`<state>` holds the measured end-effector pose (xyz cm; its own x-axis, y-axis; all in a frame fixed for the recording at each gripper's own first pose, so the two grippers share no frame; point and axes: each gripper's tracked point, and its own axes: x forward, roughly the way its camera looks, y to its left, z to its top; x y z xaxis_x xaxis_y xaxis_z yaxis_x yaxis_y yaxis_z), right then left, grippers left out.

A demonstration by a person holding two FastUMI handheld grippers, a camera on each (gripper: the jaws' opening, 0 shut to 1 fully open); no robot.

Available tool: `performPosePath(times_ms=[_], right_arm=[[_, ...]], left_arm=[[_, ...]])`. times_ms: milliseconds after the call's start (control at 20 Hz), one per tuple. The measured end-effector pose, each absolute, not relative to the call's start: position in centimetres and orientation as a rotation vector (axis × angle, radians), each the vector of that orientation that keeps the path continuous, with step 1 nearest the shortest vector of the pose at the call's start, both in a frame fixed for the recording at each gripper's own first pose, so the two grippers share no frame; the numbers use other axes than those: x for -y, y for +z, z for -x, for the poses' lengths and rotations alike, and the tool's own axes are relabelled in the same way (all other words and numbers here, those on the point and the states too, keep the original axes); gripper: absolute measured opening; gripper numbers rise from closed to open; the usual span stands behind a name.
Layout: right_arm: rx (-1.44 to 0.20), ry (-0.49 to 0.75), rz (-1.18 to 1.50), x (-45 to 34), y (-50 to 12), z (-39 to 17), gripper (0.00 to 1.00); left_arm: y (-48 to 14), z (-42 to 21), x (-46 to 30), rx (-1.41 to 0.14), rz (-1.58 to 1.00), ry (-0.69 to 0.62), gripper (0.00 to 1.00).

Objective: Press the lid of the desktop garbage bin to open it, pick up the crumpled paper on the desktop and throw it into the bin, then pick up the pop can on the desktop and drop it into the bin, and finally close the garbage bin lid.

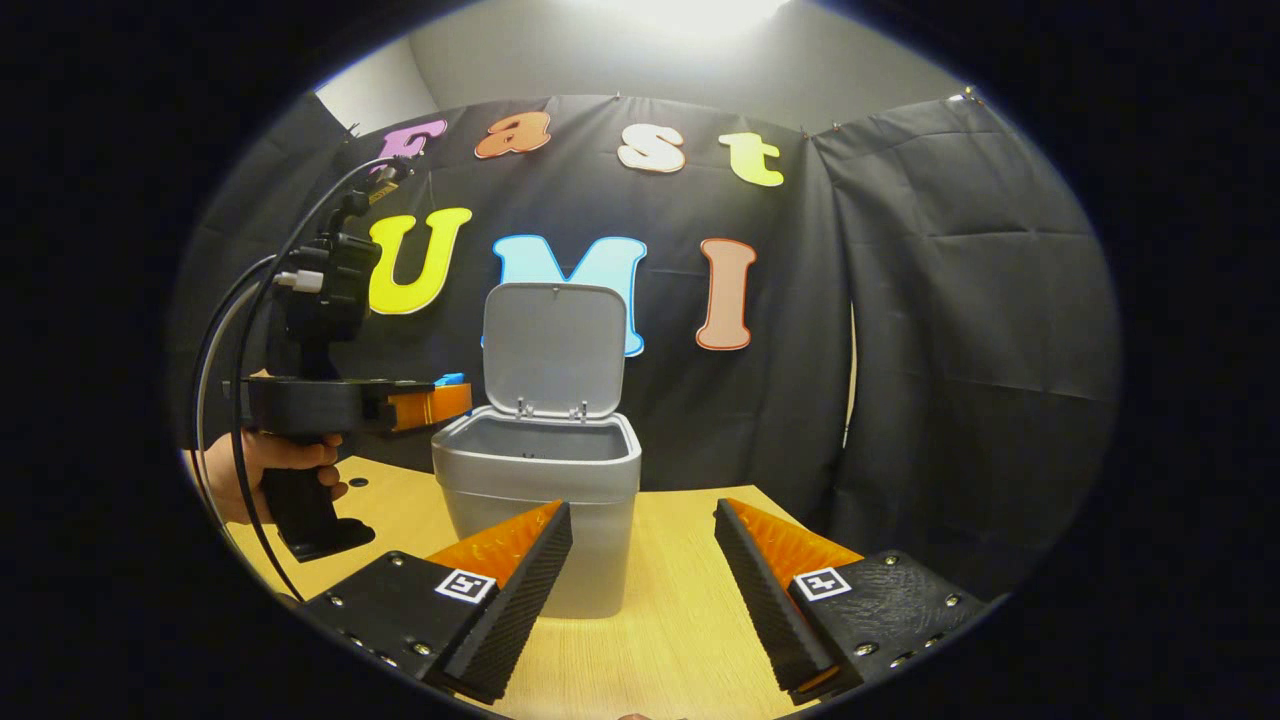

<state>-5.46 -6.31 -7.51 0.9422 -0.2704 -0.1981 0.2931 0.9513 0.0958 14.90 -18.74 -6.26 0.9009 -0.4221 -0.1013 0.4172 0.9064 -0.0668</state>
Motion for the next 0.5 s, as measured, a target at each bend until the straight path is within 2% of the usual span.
performPosePath(times_ms=[50,500], right_arm=[[-0.191,-0.297,-0.123,6.5,-7.7,5.7,0.93],[-0.222,-0.343,-0.105,7.5,-8.0,7.7,0.93]], left_arm=[[-6.6,-15.1,18.9,-0.124,0.038,-0.438,0.29],[-8.4,-15.9,19.9,-0.167,0.048,-0.461,0.43]])
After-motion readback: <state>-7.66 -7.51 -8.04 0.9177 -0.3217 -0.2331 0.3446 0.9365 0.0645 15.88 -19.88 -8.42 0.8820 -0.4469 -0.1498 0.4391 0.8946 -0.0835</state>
